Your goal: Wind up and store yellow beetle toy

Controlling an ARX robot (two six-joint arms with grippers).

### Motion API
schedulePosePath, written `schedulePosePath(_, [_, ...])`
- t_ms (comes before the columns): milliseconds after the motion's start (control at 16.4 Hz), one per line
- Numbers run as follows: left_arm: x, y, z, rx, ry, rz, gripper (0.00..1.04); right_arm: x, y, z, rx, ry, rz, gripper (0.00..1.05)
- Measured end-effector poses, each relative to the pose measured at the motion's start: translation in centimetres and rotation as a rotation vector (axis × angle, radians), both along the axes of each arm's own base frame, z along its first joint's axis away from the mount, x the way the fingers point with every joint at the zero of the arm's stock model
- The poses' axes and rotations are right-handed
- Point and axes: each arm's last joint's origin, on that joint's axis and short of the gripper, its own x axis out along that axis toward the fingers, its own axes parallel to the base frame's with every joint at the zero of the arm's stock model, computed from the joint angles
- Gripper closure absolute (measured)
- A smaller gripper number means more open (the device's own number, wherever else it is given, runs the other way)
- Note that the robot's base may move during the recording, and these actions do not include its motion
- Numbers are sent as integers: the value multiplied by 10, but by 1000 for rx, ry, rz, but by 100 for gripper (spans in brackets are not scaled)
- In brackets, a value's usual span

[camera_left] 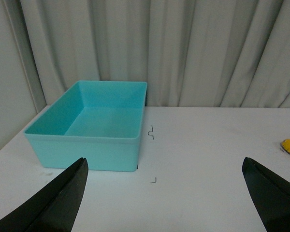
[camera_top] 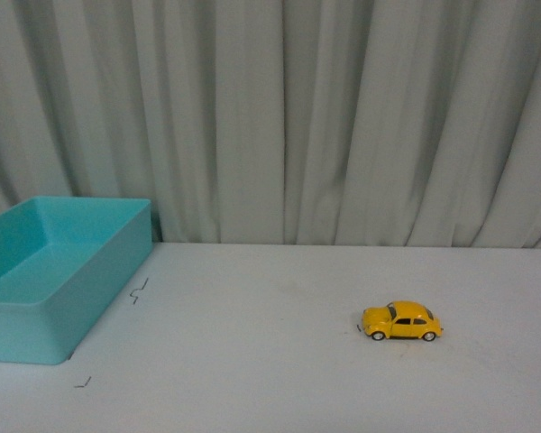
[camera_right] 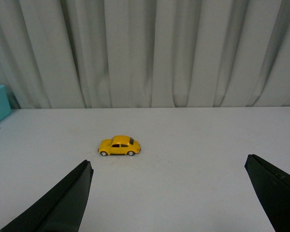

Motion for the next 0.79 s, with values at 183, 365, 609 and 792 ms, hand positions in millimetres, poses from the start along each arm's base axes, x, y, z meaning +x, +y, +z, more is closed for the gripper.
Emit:
schedulePosePath(183, [0,0,0,0,0,0,7,0,0,0,0,0,0,7])
schedulePosePath(365, [0,0,0,0,0,0,7,0,0,0,0,0,0,7])
schedulePosePath(609, [0,0,0,0,0,0,7,0,0,0,0,0,0,7])
schedulePosePath(792, [0,0,0,0,0,0,7,0,0,0,0,0,0,7])
